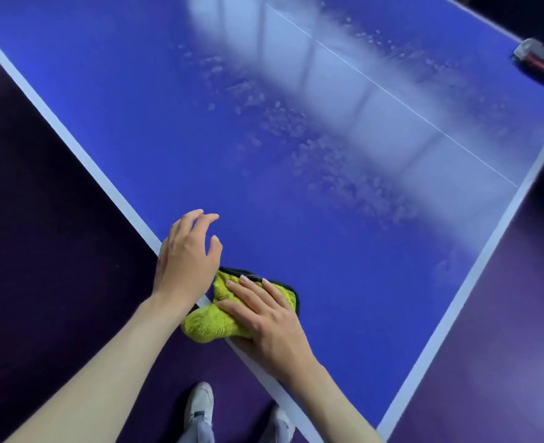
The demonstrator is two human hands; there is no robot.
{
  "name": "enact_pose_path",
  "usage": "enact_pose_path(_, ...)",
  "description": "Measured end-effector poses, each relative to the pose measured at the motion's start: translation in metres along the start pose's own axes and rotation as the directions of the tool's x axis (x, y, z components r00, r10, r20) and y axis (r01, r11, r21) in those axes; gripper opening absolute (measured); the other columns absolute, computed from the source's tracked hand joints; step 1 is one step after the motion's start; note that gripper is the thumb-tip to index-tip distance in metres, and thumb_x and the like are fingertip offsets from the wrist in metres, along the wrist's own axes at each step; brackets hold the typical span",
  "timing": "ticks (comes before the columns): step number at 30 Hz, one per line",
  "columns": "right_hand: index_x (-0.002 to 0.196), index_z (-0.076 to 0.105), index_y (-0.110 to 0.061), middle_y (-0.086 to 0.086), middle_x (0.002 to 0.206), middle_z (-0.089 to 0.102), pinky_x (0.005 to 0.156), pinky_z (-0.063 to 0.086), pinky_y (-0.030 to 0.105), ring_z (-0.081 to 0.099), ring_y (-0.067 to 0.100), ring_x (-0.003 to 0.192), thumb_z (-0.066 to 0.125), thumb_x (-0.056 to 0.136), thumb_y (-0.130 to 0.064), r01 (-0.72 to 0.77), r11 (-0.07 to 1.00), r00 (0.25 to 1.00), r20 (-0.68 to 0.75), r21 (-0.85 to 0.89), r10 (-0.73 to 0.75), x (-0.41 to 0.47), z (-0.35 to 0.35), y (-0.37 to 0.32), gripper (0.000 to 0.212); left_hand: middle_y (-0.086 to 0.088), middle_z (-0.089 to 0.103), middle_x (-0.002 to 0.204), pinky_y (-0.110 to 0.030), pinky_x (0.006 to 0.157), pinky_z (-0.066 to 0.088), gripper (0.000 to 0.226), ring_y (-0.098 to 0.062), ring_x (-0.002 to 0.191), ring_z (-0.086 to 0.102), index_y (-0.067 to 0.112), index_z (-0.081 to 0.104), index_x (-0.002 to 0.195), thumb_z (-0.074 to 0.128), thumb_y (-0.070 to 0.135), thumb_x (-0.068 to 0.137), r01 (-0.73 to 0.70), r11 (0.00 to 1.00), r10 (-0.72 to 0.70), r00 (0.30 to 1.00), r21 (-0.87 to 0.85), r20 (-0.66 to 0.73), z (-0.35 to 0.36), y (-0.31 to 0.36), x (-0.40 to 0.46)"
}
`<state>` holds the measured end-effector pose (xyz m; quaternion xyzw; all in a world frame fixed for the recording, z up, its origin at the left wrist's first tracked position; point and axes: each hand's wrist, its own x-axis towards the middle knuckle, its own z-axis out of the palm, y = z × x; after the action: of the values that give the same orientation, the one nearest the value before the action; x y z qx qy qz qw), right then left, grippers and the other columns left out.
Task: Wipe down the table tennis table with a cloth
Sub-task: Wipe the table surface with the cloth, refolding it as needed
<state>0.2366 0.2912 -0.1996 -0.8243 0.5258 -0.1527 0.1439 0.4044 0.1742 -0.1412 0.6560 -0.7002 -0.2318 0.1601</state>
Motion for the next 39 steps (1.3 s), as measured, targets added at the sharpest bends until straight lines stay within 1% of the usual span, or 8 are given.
enact_pose_path(5, 0.142, 0.058, -0.035, -0.012, 0.16, 0.046, 0.124, 0.028, 0.043, 0.037, 0.009, 0.151, 0.072, 0.089, -0.036, -0.207, 0.977, 0.959, -0.189, 0.052, 0.213, 0.036, -0.039, 0.111, 0.055, -0.002, 0.043, 0.154, -0.047, 0.114, 0.034, 0.044, -0.023, 0.145, 0.033, 0.027, 0.051, 0.147, 0.049, 0.028, 0.103, 0.048, 0.997, -0.048, 0.999, 0.066, -0.001, 0.011, 0.001, 0.026)
enact_pose_path(12, 0.142, 0.055, -0.024, 0.011, 0.143, 0.06, 0.117, 0.035, 0.056, 0.054, 0.039, 0.133, 0.065, 0.09, -0.032, -0.651, 0.748, 0.69, -0.309, 0.129, 0.654, 0.088, -0.125, 0.3, 0.054, -0.004, 0.043, 0.156, -0.058, 0.122, 0.021, 0.045, -0.026, 0.151, 0.027, 0.033, 0.054, 0.146, 0.048, 0.026, 0.103, 0.187, 0.97, -0.184, 0.982, 0.155, -0.035, 0.04, 0.009, 0.025)
enact_pose_path(16, 0.143, 0.054, -0.018, 0.017, 0.144, 0.058, 0.122, 0.026, 0.054, 0.049, 0.037, 0.139, 0.051, 0.079, -0.037, -0.778, 0.567, 0.49, -0.302, 0.271, 0.818, 0.106, -0.135, 0.314, 0.067, -0.002, 0.042, 0.157, -0.054, 0.125, 0.021, 0.049, -0.022, 0.153, 0.025, 0.035, 0.052, 0.148, 0.048, 0.019, 0.102, 0.193, 0.971, -0.189, 0.981, 0.139, -0.043, 0.039, 0.006, 0.026)
enact_pose_path(19, 0.14, 0.058, -0.015, 0.008, 0.15, 0.057, 0.123, 0.024, 0.054, 0.047, 0.032, 0.144, 0.06, 0.08, -0.033, -0.604, 0.753, 0.71, -0.253, 0.261, 0.657, 0.115, -0.101, 0.24, 0.063, 0.007, 0.03, 0.163, -0.045, 0.127, 0.017, 0.056, -0.014, 0.156, 0.014, 0.041, 0.042, 0.152, 0.039, 0.016, 0.103, 0.199, 0.969, -0.205, 0.979, 0.143, 0.023, 0.033, 0.008, 0.023)
enact_pose_path(23, 0.138, 0.06, -0.029, -0.007, 0.157, 0.05, 0.127, 0.022, 0.047, 0.037, 0.018, 0.152, 0.066, 0.083, -0.037, -0.197, 0.961, 0.965, -0.134, 0.197, 0.225, 0.104, -0.033, 0.09, 0.056, 0.014, 0.06, 0.137, -0.039, 0.099, 0.045, 0.044, -0.019, 0.127, 0.054, 0.038, 0.065, 0.127, 0.035, 0.016, 0.103, 0.334, 0.942, -0.333, 0.942, -0.041, 0.026, -0.002, 0.006, 0.051)
enact_pose_path(28, 0.139, 0.054, -0.034, -0.006, 0.163, 0.041, 0.128, 0.016, 0.044, 0.029, 0.018, 0.155, 0.071, 0.082, -0.04, 0.29, 0.945, 0.946, 0.103, 0.149, -0.306, 0.108, 0.013, 0.002, 0.06, 0.008, 0.068, 0.126, -0.039, 0.095, 0.05, 0.038, -0.023, 0.115, 0.062, 0.03, 0.067, 0.12, 0.038, 0.013, 0.102, 0.376, 0.919, -0.392, 0.903, -0.117, -0.177, -0.036, 0.0, 0.078)
enact_pose_path(35, 0.14, 0.059, -0.03, -0.005, 0.157, 0.051, 0.124, 0.028, 0.045, 0.044, 0.018, 0.147, 0.074, 0.083, -0.033, -0.026, 0.994, 0.989, -0.145, 0.106, 0.041, 0.178, -0.031, 0.136, 0.059, 0.007, 0.06, 0.125, -0.038, 0.079, 0.048, 0.039, -0.022, 0.094, 0.061, 0.033, 0.063, 0.123, 0.038, 0.013, 0.101, 0.289, 0.956, -0.294, 0.943, -0.052, -0.158, -0.049, -0.014, 0.11)
enact_pose_path(39, 0.144, 0.055, -0.029, -0.004, 0.157, 0.05, 0.125, 0.024, 0.047, 0.04, 0.02, 0.149, 0.062, 0.089, -0.039, -0.476, 0.876, 0.839, -0.255, 0.082, 0.48, 0.206, -0.076, 0.235, 0.056, 0.014, 0.055, 0.129, -0.035, 0.069, 0.048, 0.036, -0.014, 0.068, 0.052, 0.035, 0.06, 0.125, 0.04, 0.017, 0.102, 0.272, 0.961, -0.276, 0.954, -0.053, -0.117, -0.052, -0.029, 0.114)
